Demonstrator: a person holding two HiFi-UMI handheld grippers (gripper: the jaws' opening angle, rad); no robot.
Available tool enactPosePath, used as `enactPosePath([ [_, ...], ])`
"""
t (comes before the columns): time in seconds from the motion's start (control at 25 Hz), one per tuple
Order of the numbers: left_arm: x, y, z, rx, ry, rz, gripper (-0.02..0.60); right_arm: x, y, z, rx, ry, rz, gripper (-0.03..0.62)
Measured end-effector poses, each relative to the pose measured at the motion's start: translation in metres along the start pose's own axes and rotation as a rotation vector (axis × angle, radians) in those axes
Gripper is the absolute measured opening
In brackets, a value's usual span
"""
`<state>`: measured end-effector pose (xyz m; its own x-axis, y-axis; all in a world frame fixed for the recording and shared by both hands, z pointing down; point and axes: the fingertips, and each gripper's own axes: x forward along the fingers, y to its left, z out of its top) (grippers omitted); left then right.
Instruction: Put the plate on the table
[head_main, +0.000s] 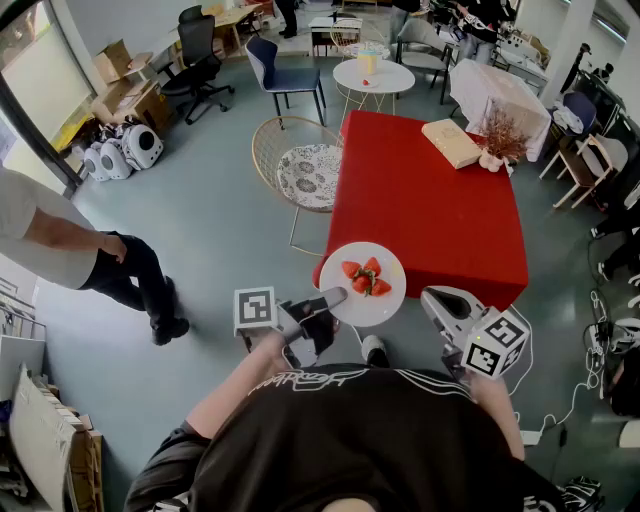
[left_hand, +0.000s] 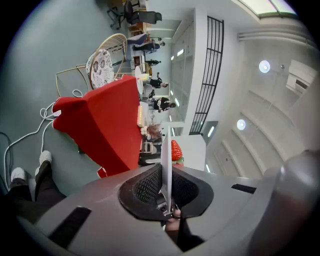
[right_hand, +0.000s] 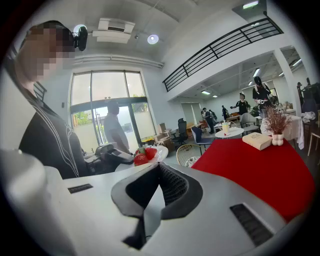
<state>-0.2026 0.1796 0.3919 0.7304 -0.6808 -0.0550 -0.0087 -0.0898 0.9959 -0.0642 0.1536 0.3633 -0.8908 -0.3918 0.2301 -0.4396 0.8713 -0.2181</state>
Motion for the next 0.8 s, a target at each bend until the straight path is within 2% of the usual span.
enactPosePath([
  [0.36, -0.001, 0.006, 0.004, -0.008, -0.003, -0.003, 0.025, 0.002, 0.004, 0.000, 0.004, 0.001, 0.013, 0.006],
  [0.64, 0.001, 0.008, 0.008, -0.025, 0.004, -0.012, 0.025, 0.002, -0.003, -0.002, 0.111, -0.036, -0.006, 0.006],
  [0.8, 0.002, 0.018, 0.013, -0.028, -0.001, -0.018, 0.025, 0.005, -0.004, -0.013, 0.131, -0.034, 0.007, 0.006],
])
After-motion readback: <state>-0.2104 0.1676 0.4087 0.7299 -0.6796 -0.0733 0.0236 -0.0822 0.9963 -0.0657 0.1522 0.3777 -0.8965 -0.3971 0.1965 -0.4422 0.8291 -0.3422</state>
